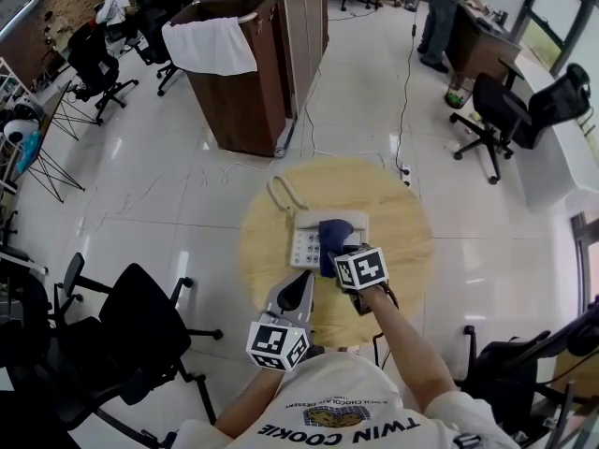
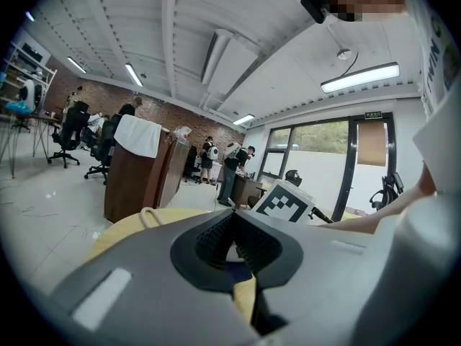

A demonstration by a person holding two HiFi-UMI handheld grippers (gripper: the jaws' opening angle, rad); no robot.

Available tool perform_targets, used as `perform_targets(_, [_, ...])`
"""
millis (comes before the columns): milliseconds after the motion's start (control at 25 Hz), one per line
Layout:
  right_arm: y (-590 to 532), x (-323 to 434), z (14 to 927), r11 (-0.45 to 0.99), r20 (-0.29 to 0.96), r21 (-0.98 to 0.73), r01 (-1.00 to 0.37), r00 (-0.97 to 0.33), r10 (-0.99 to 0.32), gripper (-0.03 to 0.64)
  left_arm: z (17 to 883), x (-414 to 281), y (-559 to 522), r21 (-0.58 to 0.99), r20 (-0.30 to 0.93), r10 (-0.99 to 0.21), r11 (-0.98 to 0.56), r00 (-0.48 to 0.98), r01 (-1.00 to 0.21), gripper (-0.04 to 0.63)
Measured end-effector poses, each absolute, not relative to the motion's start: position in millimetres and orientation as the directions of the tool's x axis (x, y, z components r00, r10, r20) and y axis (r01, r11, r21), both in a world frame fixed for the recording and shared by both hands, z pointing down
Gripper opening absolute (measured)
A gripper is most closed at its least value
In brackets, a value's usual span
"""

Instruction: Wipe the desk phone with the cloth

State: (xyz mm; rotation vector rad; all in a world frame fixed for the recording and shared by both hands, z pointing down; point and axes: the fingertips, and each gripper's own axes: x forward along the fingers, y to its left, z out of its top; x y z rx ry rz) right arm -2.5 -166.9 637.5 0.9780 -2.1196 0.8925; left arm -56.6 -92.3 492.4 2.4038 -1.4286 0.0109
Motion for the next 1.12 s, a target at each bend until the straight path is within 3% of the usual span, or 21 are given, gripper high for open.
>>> perform_targets(840, [-164,64,628,0.398,0.728,-0.318,-0.861,-0.49,-0.48,0.066,487,-27,-84,0.286,0.164,-0.839,-0.463,0.519,-0.839,-0.009])
perform_targets(1120, [-161,57,623,0.432,0.704,-0.297,-0.852,-0.501,-0.503,0.066,484,-32,-78,0.28,0.155,-0.848,-0.454,0.507,-0.846,-0.009])
